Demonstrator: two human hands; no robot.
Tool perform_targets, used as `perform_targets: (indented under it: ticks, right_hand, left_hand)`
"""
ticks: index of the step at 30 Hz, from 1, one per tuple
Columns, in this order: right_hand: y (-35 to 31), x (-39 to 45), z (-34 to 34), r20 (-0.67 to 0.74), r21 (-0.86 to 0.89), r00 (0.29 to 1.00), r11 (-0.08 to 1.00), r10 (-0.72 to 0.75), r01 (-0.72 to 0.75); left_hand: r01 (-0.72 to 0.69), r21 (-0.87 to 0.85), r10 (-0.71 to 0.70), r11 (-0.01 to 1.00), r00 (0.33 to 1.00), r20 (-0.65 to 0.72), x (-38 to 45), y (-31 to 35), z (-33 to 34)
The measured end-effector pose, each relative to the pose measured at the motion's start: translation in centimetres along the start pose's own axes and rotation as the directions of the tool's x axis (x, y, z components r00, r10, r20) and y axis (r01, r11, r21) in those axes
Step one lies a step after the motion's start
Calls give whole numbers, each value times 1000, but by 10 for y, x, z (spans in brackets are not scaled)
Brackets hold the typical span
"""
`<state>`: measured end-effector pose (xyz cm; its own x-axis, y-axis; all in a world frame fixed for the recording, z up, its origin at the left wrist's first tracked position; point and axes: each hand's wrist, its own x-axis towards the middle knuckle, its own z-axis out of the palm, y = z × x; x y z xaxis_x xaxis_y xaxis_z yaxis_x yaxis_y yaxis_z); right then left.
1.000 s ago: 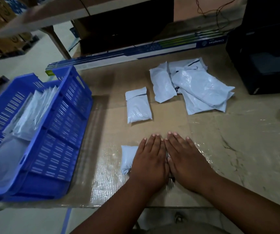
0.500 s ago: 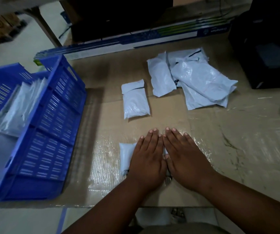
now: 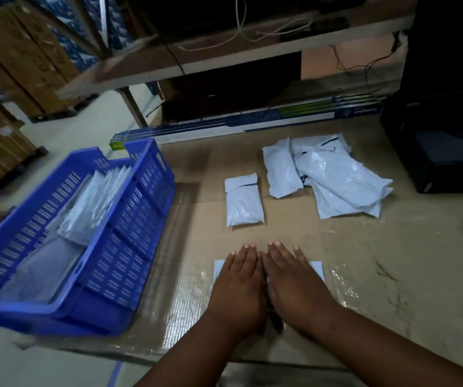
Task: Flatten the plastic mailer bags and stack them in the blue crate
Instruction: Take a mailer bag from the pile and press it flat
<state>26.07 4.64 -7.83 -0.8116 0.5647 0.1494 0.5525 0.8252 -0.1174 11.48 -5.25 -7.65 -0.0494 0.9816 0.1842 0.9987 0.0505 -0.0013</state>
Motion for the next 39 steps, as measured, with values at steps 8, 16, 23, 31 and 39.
perform_targets:
  ticks: [8,16,23,31,39]
  right_hand:
    - [4,-6,23,14,12,999,999,-30,29]
    - [3,-4,24,61,53,998,999,2,-5]
    - [6,-2,17,47,67,999,998,-21,18]
    - [31,14,7,96,-1,984,988,-153,154]
    - [-10,-14,12,63,11,952,955,-298,298]
  left_hand:
    - [-1,-86,-7,996,995,-98,-15,-3,29]
    - [43,-201,-55,979,997,-52,-14,-7,40]
    - [231,-120,-223,966,972,72,-13,-7,31]
    - [342,-34,-337,939,936,106,-52,-46,18]
    - [134,-89,-134,987,991,15,-68,-22,17]
